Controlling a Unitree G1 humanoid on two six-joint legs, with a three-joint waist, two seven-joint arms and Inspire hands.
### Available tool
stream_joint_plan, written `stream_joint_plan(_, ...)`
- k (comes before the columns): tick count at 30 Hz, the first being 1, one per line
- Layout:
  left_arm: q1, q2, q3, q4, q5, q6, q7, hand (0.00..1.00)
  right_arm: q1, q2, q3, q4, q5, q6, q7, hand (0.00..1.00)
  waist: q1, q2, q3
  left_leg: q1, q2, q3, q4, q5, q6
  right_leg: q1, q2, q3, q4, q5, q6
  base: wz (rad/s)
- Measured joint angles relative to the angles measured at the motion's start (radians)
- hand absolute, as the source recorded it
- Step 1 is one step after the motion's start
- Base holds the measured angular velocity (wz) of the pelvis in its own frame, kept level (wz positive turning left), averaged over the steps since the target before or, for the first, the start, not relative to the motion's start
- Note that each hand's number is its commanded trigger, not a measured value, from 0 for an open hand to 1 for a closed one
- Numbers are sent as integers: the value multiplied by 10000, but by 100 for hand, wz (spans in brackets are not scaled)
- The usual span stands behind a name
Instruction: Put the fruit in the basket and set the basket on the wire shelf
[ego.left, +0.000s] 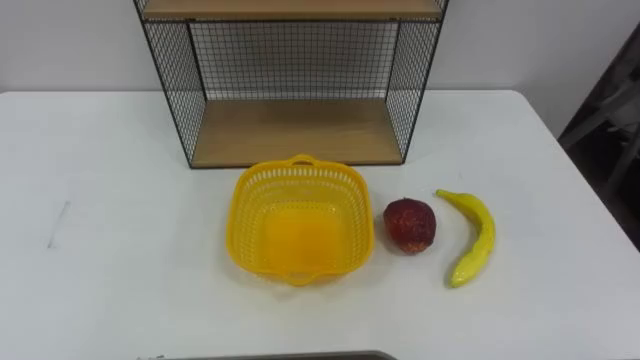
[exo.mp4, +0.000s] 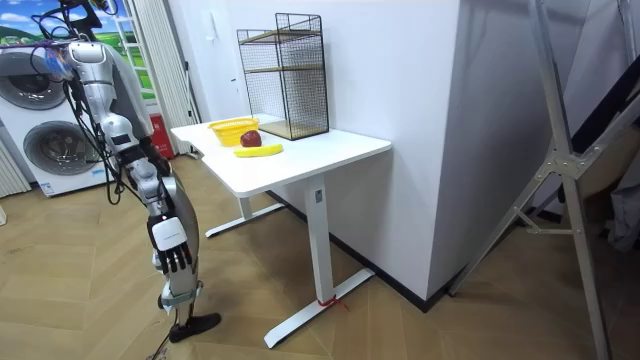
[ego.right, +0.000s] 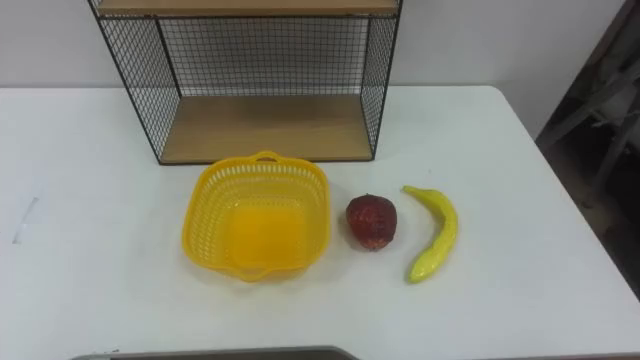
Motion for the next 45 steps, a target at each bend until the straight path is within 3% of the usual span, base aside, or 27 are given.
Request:
stream_joint_plan(10, -53, -10, 1, 5, -44, -34, 219, 0, -39, 10, -78, 18, 1687, -90, -679, 0, -7, 64, -9, -17, 1, 2, 6, 0, 0, -28, 1, 6, 26, -1, 0, 0)
stream_joint_plan(16, 68, -35, 429, -1, -70, -225, 463, 0, 11, 45, -1508, -204, 5829, -456, -1720, 0, -68, -8, 9, 40, 4, 59, -16, 0, 0, -2, 11, 62, 5, 8, -1, -2)
stream_joint_plan(20, 275, -11, 560, 6, -413, -503, 679, 0, 14, 54, -2317, -881, 9567, -870, -2446, 0, -298, -12, 12, 52, 2, 72, -17, 0, 0, 30, 14, 72, -25, 12, 7, 0)
stream_joint_plan(22, 291, -17, 987, -3, -674, -704, 680, 0, -3, 55, -2995, -1237, 11408, -1098, -2828, 0, -380, -20, 8, 60, 2, 74, -14, 0, 0, 18, 16, 72, -7, 12, 7, 0)
stream_joint_plan(26, 456, 15, 1548, -55, -729, -1111, 932, 0, -61, 48, -4212, -1795, 12851, -1708, -3633, 0, -675, -29, 2, 49, 2, 78, -9, 0, 0, 21, 14, 69, -15, 11, 7, -1)
stream_joint_plan(30, 461, 44, 1578, -79, -904, -1249, 1098, 0, -63, 49, -5064, -2823, 13956, -2159, -4909, 0, -852, -36, -3, 36, 8, 224, -13, 0, 0, -66, 20, 173, 23, 15, 10, -7)
stream_joint_plan(40, 707, 267, 1599, -386, -1186, -1455, 1083, 0, 15, -108, -6429, -6644, 13963, -3150, -8469, 0, -1127, -166, -53, -47, -11, 320, -20, 1, 0, -246, 29, 331, 181, 28, 26, -5)
stream_joint_plan(45, 726, 316, 1651, -397, -1048, -1816, 1070, 0, -10, -136, -6776, -9151, 11574, -3962, -10316, 0, -1113, -228, -56, -224, -12, 284, -10, 10, 15, -451, 18, 269, 170, 28, 27, 2)
